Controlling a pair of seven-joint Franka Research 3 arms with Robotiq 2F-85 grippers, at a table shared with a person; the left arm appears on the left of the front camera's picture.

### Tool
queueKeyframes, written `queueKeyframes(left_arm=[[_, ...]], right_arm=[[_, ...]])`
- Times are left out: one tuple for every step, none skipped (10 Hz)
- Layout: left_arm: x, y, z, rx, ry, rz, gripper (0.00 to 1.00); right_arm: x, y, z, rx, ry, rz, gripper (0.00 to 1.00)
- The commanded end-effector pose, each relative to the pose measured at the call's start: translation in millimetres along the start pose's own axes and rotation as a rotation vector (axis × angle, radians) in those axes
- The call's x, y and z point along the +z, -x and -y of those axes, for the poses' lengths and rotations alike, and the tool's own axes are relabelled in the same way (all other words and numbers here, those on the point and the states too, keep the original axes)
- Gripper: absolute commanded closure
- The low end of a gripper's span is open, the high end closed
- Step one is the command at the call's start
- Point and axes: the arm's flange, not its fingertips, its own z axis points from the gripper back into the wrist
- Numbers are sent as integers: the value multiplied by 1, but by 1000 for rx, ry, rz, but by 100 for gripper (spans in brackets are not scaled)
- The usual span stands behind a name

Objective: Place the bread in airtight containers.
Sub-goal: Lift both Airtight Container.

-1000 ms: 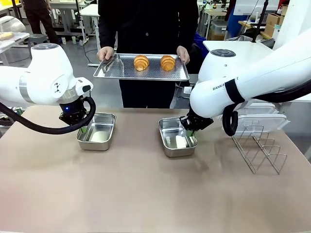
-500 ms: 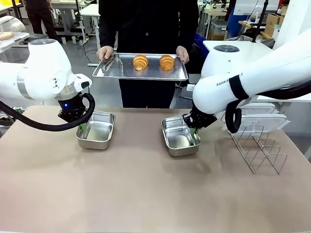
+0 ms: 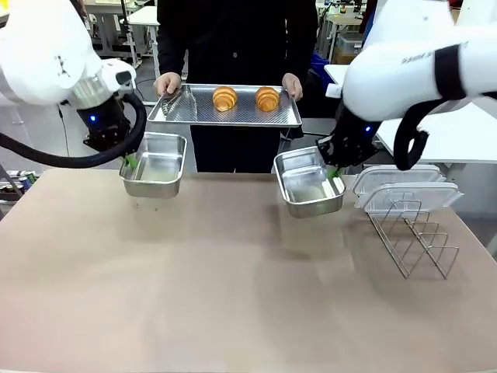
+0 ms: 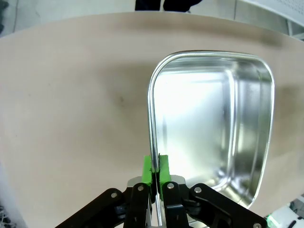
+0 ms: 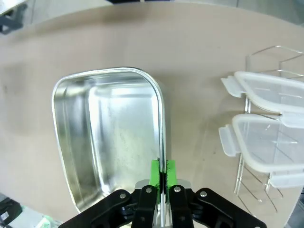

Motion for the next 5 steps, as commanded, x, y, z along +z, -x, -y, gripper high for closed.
queueKeyframes(left_arm=[[9, 8, 0, -19, 52, -2, 100], [11, 9, -1, -13, 55, -3, 100], [11, 9, -3, -8, 65, -6, 100], [8, 7, -4, -13, 83, -9, 100], [5, 7, -5, -18, 90, -16, 100]], right_arm=[[2, 5, 14, -1, -39, -3, 100], [3, 6, 18, -7, -60, 0, 100], [4, 6, 23, -12, -89, 5, 100], [8, 5, 28, -30, -114, 21, 100], [9, 5, 30, -38, -127, 27, 100]])
